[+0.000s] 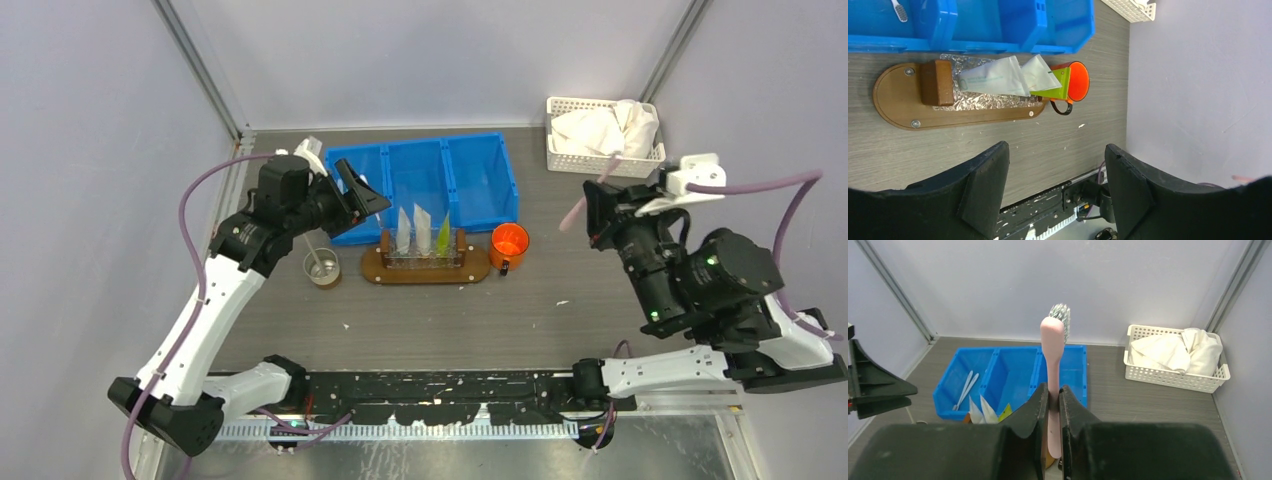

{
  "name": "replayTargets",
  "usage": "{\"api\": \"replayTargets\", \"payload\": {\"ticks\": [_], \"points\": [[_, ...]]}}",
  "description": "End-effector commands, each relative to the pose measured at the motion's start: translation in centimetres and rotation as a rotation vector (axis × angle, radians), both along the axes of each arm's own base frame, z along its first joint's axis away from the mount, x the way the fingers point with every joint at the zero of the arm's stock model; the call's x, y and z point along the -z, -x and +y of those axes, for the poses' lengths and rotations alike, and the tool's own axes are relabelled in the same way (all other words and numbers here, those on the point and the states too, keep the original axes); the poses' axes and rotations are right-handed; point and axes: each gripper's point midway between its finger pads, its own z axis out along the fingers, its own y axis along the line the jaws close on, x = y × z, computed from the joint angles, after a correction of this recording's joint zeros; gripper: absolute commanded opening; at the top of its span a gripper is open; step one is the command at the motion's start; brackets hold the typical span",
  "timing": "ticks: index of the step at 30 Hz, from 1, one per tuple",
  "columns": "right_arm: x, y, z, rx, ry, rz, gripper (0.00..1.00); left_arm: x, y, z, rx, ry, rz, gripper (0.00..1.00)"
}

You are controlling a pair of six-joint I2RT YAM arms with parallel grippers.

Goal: Prepare toiletry sets of a toothbrush and toothpaste on the tray

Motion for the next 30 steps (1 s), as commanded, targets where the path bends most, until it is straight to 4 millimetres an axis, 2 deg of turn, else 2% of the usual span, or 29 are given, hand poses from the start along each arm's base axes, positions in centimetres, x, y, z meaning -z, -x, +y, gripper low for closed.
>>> {"api": "replayTargets", "payload": {"ticks": [1,3,5,7,9,12,15,17,21,24,28,30], "points": [[-0.5,-0.4,4.6,-0.033,0.172,-0.003,0.09,-0.7,-1.1,0.1,-0.009,-0.004,-0.071,0.7],[-1.1,-1.3,6.8,-0.061,0.212,-0.006,0.09,-0.5,-1.2,0.0,-0.009,0.0,-0.076,0.7],[-0.7,-2.7,8.8,-0.089,0.25,0.01,0.08,-0.3,-1.3,-0.1,-0.008,0.002,-0.073,0.69],[0.4,-4.7,10.4,-0.105,0.27,0.039,0.07,-0.1,-1.2,-0.2,0.0,0.0,-0.067,0.69],[1.6,-7.0,10.8,-0.122,0.242,0.077,0.06,-0.2,-1.1,-0.1,0.003,-0.004,-0.068,0.69],[3.3,-10.2,9.0,-0.125,0.113,0.128,0.06,-0.5,-0.9,0.1,0.004,-0.013,-0.078,0.69],[5.2,-13.0,5.8,-0.099,0.025,0.183,0.05,-0.5,-0.8,0.5,-0.002,-0.035,-0.088,0.69],[6.6,-14.4,4.1,-0.071,-0.006,0.218,0.05,-0.3,-0.8,0.7,-0.008,-0.047,-0.09,0.69],[10.1,-16.4,2.2,-0.068,-0.066,0.294,0.05,0.0,-0.9,1.1,-0.016,-0.07,-0.1,0.69],[13.1,-17.7,1.1,-0.066,-0.103,0.351,0.05,0.4,-1.0,1.4,-0.017,-0.082,-0.097,0.69],[15.8,-18.9,1.5,-0.104,-0.096,0.406,0.05,1.2,-1.4,1.9,-0.02,-0.083,-0.083,0.69],[16.6,-19.4,1.7,-0.108,-0.092,0.417,0.04,1.6,-1.6,2.1,-0.023,-0.08,-0.078,0.69]]}}
